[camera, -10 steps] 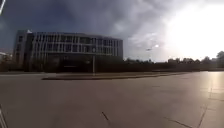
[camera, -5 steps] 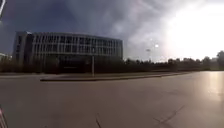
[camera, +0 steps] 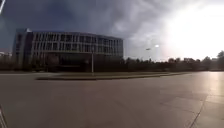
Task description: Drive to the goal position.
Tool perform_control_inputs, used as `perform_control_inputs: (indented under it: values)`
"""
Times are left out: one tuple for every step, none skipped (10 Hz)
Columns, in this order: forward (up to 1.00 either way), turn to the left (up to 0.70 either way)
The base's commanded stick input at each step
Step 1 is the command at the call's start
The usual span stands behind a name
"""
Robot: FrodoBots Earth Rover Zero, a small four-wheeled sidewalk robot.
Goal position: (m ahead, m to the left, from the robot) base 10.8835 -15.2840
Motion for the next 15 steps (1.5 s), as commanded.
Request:
perform_control_inputs:
  values:
    - [0.7, 0.0]
    - [0.7, 0.0]
    - [0.7, 0.0]
    - [0.7, 0.0]
    - [0.7, 0.0]
    - [0.7, 0.0]
    - [0.7, 0.0]
    - [0.7, 0.0]
    - [0.7, 0.0]
    - [0.7, 0.0]
    - [0.7, 0.0]
    - [0.7, 0.0]
    - [0.7, 0.0]
    - [0.7, 0.0]
    - [0.7, 0.0]
